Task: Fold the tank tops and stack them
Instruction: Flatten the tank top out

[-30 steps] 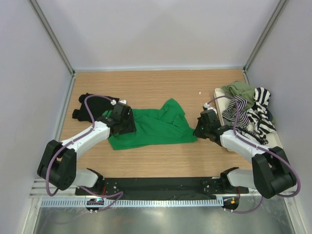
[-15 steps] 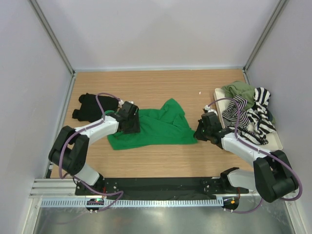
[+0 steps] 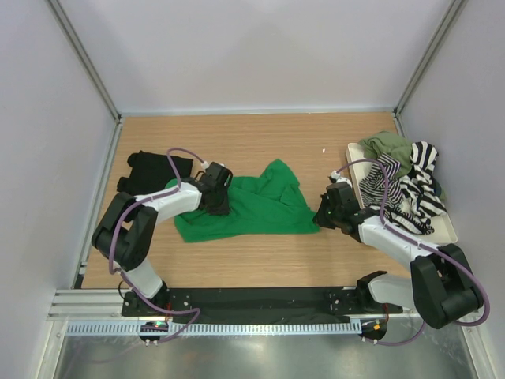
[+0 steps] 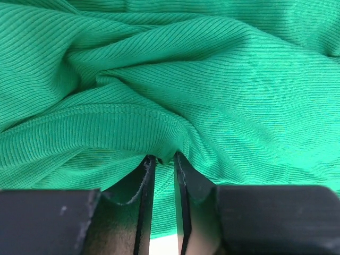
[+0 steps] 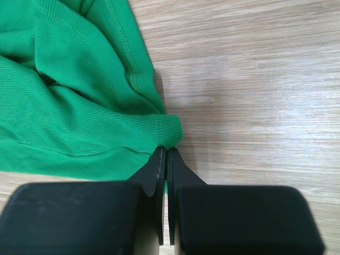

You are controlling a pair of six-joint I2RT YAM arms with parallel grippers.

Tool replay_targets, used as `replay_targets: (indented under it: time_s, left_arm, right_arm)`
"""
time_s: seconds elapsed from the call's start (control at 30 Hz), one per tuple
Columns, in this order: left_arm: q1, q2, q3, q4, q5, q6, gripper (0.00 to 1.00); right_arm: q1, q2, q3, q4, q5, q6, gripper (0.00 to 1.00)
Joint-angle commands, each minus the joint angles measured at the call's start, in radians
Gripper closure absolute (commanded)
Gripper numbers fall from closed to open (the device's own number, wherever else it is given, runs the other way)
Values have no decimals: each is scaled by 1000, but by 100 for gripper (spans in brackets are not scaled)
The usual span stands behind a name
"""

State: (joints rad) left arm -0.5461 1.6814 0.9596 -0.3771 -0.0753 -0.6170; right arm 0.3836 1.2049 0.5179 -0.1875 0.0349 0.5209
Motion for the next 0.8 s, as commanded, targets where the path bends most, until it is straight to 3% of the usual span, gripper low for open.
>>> replay_targets:
  time_s: [0.0, 0.17, 0.2, 0.23, 0.27, 0.53, 0.77]
  left_arm:
    - [-6, 8, 24, 24, 26, 17, 80]
    - [-8, 3, 24, 33, 72, 22, 80]
    - [-6, 0, 22, 37, 72, 22, 85]
    - [-6, -3, 19, 38, 72, 22, 98]
    - [-6, -21, 16, 35, 72, 20, 100]
    - [1, -178, 45, -39, 71, 11, 100]
    - [127, -324, 125, -46, 137, -49, 100]
  right_arm:
    - [1, -33, 2, 34, 0, -13, 99]
    - [1, -34, 5, 29, -1, -13, 99]
    - [1, -36, 5, 28, 0, -13, 99]
    - [1, -39, 7, 25, 0, -13, 99]
    - [1, -41, 10, 23, 2, -13, 99]
    - [0, -45, 91, -38, 19, -13, 99]
    - [-34, 1, 345, -90, -1, -16, 99]
